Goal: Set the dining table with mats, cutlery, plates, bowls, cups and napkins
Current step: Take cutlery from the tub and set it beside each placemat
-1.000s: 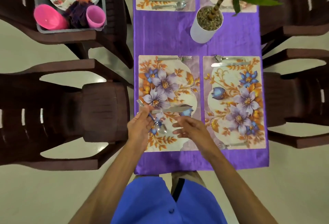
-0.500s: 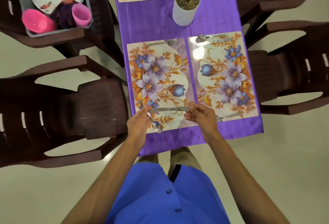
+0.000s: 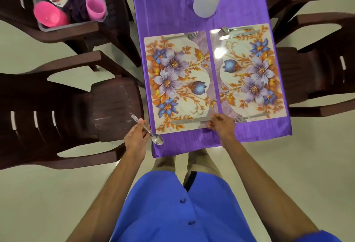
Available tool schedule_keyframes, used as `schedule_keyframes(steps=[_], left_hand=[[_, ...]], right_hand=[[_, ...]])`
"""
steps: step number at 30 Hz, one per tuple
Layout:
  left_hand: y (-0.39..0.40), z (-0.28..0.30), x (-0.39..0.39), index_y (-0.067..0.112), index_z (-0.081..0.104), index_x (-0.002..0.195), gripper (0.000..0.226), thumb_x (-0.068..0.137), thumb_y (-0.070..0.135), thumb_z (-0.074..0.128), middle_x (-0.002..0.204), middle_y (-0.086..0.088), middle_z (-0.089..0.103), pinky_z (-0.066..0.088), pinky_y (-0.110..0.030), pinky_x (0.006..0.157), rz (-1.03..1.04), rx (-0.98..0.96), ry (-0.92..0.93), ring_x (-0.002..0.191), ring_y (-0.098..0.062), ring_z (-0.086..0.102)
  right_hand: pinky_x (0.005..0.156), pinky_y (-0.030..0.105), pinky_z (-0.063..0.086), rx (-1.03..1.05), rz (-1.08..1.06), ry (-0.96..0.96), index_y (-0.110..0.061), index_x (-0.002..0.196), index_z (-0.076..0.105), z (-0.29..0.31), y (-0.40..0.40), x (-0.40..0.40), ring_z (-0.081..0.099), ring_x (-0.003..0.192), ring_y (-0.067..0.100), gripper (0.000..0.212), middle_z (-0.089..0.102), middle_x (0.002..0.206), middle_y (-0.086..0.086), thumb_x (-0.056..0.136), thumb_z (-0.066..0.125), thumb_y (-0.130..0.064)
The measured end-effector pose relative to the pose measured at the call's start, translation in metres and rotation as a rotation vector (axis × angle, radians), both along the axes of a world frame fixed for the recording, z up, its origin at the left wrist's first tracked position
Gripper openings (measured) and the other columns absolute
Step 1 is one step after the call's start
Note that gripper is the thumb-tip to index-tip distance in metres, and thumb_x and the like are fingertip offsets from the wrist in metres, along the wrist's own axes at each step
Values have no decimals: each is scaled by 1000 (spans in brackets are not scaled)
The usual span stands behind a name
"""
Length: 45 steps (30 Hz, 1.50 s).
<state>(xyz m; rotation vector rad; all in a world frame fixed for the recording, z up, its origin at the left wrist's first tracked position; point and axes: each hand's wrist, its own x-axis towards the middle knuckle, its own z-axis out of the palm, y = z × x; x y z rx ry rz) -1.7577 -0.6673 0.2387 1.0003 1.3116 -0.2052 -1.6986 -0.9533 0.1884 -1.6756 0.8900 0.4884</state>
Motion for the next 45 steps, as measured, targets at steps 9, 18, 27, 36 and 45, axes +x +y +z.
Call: schedule_keyframes(steps=[9, 18, 27, 36, 45], left_hand=[[-18, -15, -7, 12, 73, 121, 30, 97, 29, 72, 112, -7, 77, 61, -38, 95, -170, -45, 26, 104, -18, 74], [-49, -31, -5, 14, 69, 120, 32, 92, 26, 78, 109, -5, 78, 64, -38, 89, -302, -49, 6, 99, -21, 77], [-73, -47, 12, 17, 71, 116, 21, 97, 26, 73, 116, -2, 74, 63, -27, 83, -560, -28, -39, 103, -19, 74], [-53, -61, 14, 17, 74, 119, 24, 98, 29, 71, 114, 0, 73, 61, -25, 82, -916, 185, -96, 105, -19, 69], [-44, -61, 22, 13, 69, 127, 35, 97, 30, 73, 126, -4, 71, 50, -28, 95, -1200, 398, -116, 116, -20, 64]], right_hand=[[79, 31, 65, -147, 122, -15, -15, 122, 64, 0, 3, -2, 76, 84, 15, 25, 73, 105, 4, 98, 69, -10], [80, 38, 65, -145, 168, 0, -17, 111, 70, 2, 7, -7, 75, 87, 20, 15, 75, 102, 3, 103, 61, -25], [75, 34, 65, -67, 168, 66, -9, 112, 73, 9, -1, -13, 77, 80, 22, 15, 77, 97, 7, 100, 67, -14], [80, 38, 65, -293, 399, -4, -15, 113, 70, -3, 3, -15, 75, 87, 17, 13, 74, 105, 3, 100, 67, -18], [83, 38, 64, -315, 449, 16, -12, 109, 72, -10, 8, -19, 75, 80, 14, 11, 76, 95, 2, 100, 67, -17]])
